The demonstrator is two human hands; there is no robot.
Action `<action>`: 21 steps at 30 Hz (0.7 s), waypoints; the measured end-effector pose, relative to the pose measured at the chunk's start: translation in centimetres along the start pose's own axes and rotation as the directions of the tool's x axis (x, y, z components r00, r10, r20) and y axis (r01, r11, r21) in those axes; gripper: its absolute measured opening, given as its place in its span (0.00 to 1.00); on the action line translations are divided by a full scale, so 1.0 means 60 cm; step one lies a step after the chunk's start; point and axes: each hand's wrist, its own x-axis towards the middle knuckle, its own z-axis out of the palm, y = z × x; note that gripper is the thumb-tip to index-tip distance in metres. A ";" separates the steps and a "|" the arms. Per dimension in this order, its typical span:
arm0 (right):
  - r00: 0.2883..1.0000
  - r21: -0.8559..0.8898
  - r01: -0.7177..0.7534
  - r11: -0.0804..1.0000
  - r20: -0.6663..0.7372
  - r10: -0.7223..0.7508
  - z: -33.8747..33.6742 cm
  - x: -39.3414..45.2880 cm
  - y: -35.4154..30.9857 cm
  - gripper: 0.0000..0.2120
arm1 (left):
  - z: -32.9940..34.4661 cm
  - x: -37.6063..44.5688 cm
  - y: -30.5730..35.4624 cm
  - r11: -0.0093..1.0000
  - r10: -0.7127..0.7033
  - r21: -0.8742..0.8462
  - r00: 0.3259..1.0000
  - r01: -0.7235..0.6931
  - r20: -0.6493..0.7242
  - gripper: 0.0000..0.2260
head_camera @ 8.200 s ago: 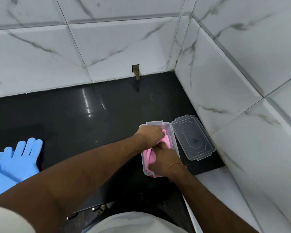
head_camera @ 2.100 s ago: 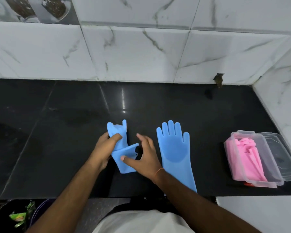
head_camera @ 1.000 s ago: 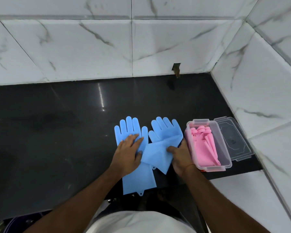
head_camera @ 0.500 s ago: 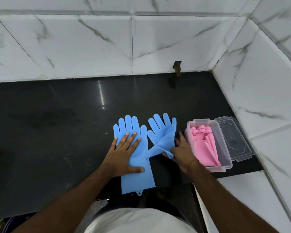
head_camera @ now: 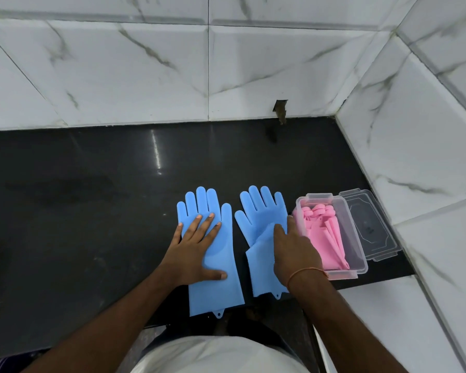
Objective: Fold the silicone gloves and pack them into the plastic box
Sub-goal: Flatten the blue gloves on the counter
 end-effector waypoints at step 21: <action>0.891 0.009 0.308 0.951 -0.353 -0.285 0.181 0.145 0.011 0.32 | -0.001 -0.010 0.019 0.997 -0.026 0.070 0.998 0.030 -0.060 0.51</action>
